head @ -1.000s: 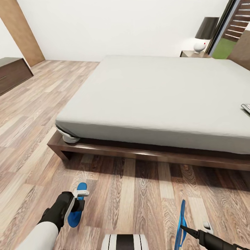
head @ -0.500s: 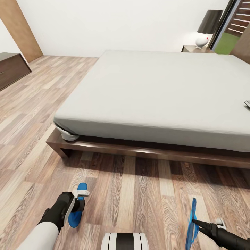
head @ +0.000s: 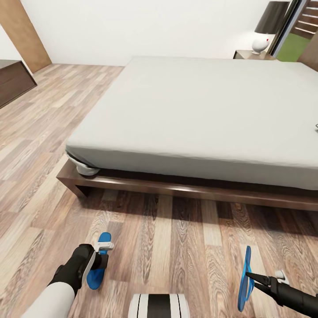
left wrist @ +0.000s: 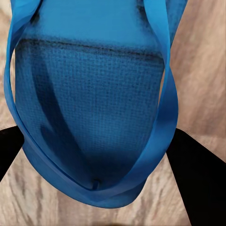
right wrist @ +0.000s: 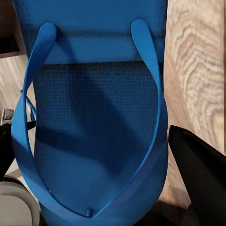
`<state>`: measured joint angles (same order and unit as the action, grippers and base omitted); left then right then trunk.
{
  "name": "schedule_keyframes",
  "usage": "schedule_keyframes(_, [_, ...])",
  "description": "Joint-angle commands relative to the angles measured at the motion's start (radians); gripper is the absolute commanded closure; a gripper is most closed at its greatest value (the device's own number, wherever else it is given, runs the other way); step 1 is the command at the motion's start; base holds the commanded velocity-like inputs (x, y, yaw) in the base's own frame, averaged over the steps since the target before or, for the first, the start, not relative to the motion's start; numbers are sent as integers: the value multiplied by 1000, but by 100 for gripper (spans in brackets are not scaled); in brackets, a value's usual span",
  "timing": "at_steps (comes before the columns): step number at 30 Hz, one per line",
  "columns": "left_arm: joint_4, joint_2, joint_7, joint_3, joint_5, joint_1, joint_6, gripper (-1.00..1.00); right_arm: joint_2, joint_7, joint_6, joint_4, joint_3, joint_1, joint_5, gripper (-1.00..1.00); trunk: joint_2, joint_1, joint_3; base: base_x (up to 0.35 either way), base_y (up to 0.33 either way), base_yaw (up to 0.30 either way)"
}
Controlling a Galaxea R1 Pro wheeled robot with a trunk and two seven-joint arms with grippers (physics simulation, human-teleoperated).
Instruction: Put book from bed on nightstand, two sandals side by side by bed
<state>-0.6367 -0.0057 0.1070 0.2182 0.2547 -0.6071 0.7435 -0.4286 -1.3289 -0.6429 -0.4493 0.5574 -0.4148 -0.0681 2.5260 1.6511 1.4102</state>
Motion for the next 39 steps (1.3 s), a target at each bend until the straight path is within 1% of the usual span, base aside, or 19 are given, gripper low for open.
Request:
schedule_keyframes(1, [-1, -1, 10, 4, 11, 0, 4, 100, 1, -4, -11, -1, 7, -1, -7, 100, 1, 0, 5, 0, 0, 0])
schedule_keyframes(8, [-1, 0, 10, 4, 11, 0, -5, 100, 1, -4, -11, -2, 6, -1, -7, 100, 1, 0, 5, 1, 0, 0])
schedule_keyframes(11, [-1, -1, 10, 4, 10, 0, -23, 100, 1, -5, -11, -1, 6, -1, -7, 100, 1, 0, 5, 171, 58, 0])
schedule_keyframes(18, [-1, -1, 9, 4, 11, 0, -30, 100, 1, -6, -11, -1, 6, -1, -7, 100, 1, 0, 5, 125, 63, 0])
schedule_keyframes(26, [-1, -1, 8, 4, 11, 0, -38, 100, 1, -7, -9, -2, 6, -1, -7, 100, 1, 0, 5, 232, 171, 0])
schedule_keyframes(32, [-1, 0, 8, 4, 11, 0, -55, 100, 2, -9, -9, -2, 6, -1, -7, 100, 1, 0, 5, 107, 22, 0])
schedule_keyframes(39, [-1, 0, 8, 4, 11, 0, -74, 100, 1, -9, -9, -2, 6, -1, -7, 100, 1, 0, 5, 299, 1, 0])
